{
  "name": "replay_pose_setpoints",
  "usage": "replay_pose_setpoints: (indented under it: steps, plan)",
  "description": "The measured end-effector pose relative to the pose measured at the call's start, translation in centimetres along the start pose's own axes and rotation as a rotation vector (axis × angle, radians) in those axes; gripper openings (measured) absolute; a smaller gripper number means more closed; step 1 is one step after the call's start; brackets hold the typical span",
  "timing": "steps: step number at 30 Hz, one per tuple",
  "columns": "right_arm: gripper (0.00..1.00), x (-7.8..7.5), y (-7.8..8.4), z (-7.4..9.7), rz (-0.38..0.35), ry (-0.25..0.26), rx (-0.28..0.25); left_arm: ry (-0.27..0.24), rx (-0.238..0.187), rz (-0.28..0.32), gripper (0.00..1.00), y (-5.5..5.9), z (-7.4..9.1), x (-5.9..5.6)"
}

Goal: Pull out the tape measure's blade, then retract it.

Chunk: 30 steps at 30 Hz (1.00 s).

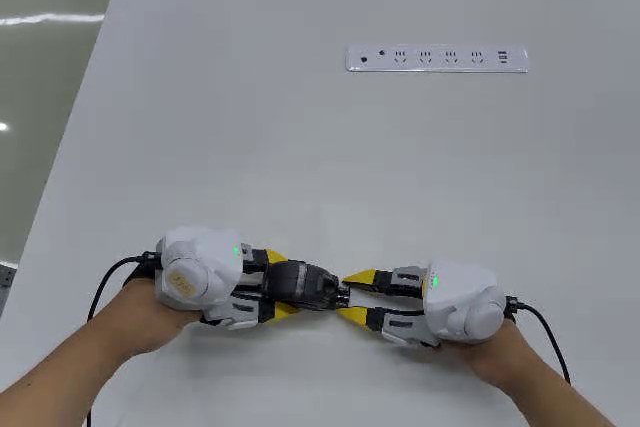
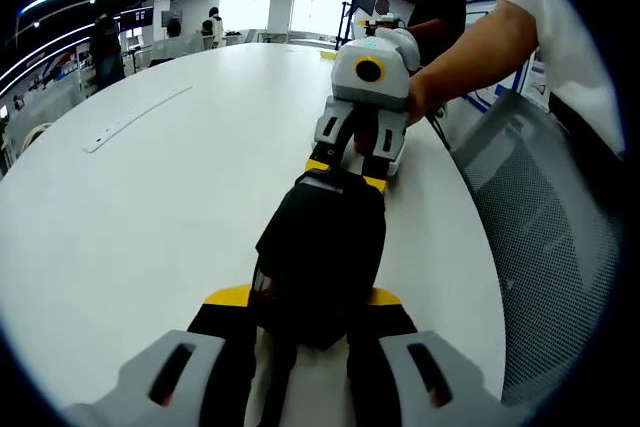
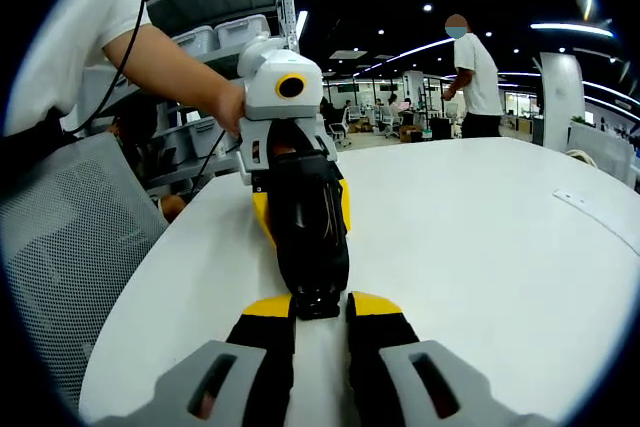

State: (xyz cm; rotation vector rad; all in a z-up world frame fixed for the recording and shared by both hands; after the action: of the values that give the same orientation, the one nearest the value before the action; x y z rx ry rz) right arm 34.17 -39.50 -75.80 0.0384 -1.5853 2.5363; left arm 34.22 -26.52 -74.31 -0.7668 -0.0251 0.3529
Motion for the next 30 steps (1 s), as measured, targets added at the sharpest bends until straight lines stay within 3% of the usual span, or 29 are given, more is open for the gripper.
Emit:
replay_pose_setpoints:
  steps: [3, 30]
  plan:
    - [0.16, 0.19, -0.08, -0.07, 0.054, -0.019, 0.004, 0.001, 0.0, -0.003, 0.31, 0.0, -0.01, 0.0]
    - [0.13, 0.09, 0.04, -0.28, 0.055, -0.038, 0.004, 0.0, 0.005, 0.001, 0.31, -0.05, -0.02, -0.07]
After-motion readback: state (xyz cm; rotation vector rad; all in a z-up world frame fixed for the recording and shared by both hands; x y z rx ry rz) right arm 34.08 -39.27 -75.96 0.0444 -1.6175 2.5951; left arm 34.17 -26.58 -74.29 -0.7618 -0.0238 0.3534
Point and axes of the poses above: the centre of the closed fingertips' face, and the gripper's own axes: z roughly backward along the fingers, x roughly to its left, y roughly out of its underside, the point moved 5 cm from there along z, roughly backward along the fingers, and after that the axes turned 4 degrees about x, right-handed, at the moved point
